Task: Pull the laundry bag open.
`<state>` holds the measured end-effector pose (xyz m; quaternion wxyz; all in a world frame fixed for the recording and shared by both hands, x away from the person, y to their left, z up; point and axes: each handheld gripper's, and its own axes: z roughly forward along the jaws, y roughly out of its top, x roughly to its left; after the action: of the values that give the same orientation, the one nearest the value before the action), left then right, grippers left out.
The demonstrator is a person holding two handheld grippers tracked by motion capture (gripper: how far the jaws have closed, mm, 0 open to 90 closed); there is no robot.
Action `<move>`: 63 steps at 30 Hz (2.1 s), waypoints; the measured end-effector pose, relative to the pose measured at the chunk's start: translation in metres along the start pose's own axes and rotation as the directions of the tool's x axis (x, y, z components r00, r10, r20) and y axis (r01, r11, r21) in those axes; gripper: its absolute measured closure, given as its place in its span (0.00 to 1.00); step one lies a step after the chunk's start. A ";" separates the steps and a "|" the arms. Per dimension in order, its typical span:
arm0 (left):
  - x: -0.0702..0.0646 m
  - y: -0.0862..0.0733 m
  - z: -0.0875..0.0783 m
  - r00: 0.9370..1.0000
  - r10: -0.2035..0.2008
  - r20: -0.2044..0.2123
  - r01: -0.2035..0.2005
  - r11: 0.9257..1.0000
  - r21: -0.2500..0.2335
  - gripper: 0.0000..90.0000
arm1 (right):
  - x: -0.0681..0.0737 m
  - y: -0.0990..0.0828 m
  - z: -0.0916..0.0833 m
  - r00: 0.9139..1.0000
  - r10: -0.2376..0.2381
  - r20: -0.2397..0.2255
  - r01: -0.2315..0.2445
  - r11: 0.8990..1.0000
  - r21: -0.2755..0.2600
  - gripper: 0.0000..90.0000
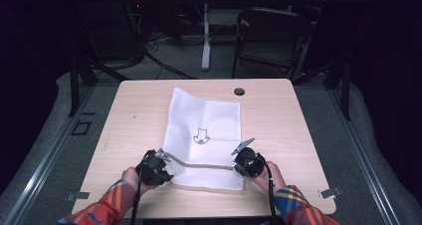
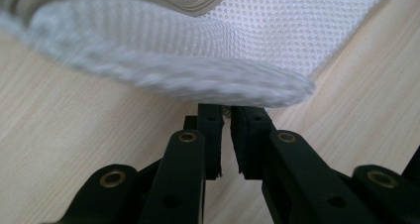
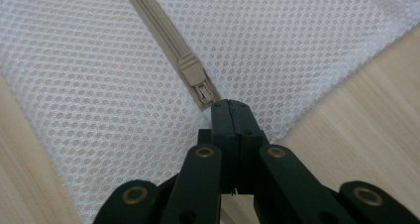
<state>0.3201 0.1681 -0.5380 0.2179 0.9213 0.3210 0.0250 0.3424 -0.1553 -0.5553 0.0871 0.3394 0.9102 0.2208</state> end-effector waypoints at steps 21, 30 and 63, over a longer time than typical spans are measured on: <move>0.015 -0.024 -0.031 0.994 -0.107 0.001 0.107 0.993 -0.046 0.31 | -0.005 -0.003 -0.001 1.000 -0.003 -0.004 0.003 1.000 -0.010 1.00; 0.018 -0.020 -0.042 0.991 -0.119 -0.056 0.113 0.988 -0.104 0.20 | -0.007 -0.004 -0.001 1.000 -0.011 -0.012 0.011 1.000 -0.010 1.00; -0.012 0.078 0.003 0.993 0.105 -0.058 -0.113 0.984 -0.139 0.14 | -0.009 -0.007 -0.001 0.999 0.022 -0.037 -0.023 0.999 -0.041 1.00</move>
<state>0.3564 0.1058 -0.5070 0.2732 0.9187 0.2729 0.0830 0.3445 -0.1659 -0.5580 0.0752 0.3436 0.9030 0.2468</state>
